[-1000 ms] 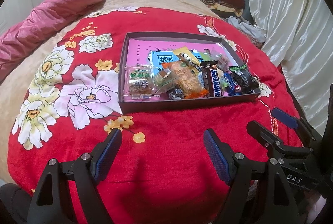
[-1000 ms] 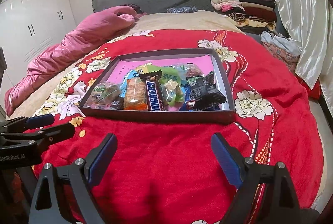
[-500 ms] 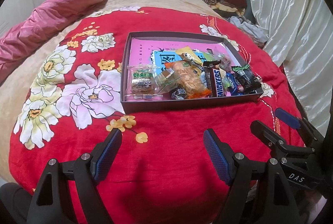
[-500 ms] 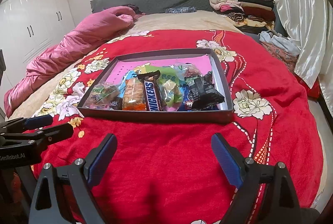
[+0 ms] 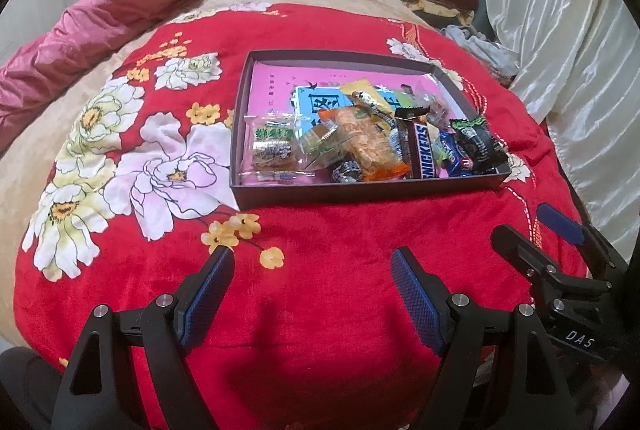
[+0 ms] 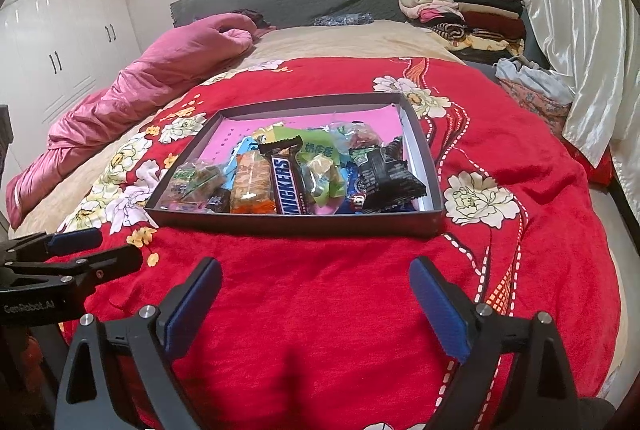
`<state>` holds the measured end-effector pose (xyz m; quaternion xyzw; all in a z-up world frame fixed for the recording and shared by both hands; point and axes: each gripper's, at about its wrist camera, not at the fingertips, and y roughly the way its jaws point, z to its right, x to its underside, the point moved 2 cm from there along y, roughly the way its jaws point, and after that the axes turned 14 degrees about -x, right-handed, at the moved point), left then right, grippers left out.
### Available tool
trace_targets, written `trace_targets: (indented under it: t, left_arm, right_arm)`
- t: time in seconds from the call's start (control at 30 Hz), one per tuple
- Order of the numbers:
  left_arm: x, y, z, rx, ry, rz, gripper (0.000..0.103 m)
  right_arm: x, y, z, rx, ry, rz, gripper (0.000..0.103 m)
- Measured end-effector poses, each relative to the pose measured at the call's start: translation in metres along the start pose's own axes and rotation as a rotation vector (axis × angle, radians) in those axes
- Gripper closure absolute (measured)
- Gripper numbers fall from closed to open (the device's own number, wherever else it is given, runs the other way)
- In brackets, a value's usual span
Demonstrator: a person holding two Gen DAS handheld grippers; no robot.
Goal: Organize snacks
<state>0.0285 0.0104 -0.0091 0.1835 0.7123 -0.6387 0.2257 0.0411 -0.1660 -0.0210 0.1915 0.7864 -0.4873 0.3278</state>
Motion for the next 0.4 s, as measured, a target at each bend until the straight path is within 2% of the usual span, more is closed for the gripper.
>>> trace_targets:
  t: [0.27,0.4]
  left_arm:
    - [-0.001,0.0,0.0,0.026,-0.005,0.012,0.021]
    - [-0.005,0.002,-0.011,0.032,-0.066,0.04,0.021]
  right_arm:
    - [-0.001,-0.001,0.001,0.015,-0.001,0.008,0.006]
    - [-0.005,-0.002,0.012,0.045,0.014,0.032,0.001]
